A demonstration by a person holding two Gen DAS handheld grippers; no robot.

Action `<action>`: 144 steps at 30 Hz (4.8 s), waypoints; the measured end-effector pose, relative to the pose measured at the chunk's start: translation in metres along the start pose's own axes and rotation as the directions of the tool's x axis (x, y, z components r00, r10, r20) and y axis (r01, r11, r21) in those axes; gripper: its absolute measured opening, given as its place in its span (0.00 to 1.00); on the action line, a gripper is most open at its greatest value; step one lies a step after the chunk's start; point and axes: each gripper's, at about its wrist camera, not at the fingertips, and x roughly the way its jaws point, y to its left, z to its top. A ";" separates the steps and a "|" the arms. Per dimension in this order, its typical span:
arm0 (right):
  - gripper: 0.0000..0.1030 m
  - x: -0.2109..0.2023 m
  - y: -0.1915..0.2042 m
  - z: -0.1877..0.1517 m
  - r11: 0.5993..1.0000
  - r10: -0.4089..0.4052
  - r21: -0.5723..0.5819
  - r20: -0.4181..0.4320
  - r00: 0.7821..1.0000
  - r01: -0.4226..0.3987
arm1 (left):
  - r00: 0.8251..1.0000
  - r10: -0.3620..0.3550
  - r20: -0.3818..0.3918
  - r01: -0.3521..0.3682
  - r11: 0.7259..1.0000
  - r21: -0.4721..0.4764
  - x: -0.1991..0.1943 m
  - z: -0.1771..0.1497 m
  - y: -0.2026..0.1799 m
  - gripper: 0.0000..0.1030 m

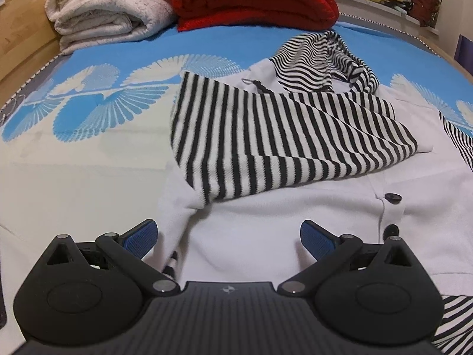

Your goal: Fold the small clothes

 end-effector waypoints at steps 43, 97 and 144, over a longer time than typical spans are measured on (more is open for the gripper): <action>0.77 -0.046 0.144 -0.129 0.439 0.145 -0.898 0.088 0.986 0.016 | 0.996 -0.008 0.086 0.034 0.950 -0.310 -0.003 0.038 0.066 1.00; 0.72 0.037 0.075 -0.044 0.893 -0.023 -0.450 -0.029 0.999 0.007 | 0.992 -0.062 -0.110 0.034 0.970 -0.239 0.066 0.049 0.036 0.92; 0.87 -0.045 0.100 -0.052 0.852 0.167 -0.516 0.118 0.979 -0.084 | 0.991 0.096 0.093 -0.086 0.990 -0.108 0.016 0.061 0.029 1.00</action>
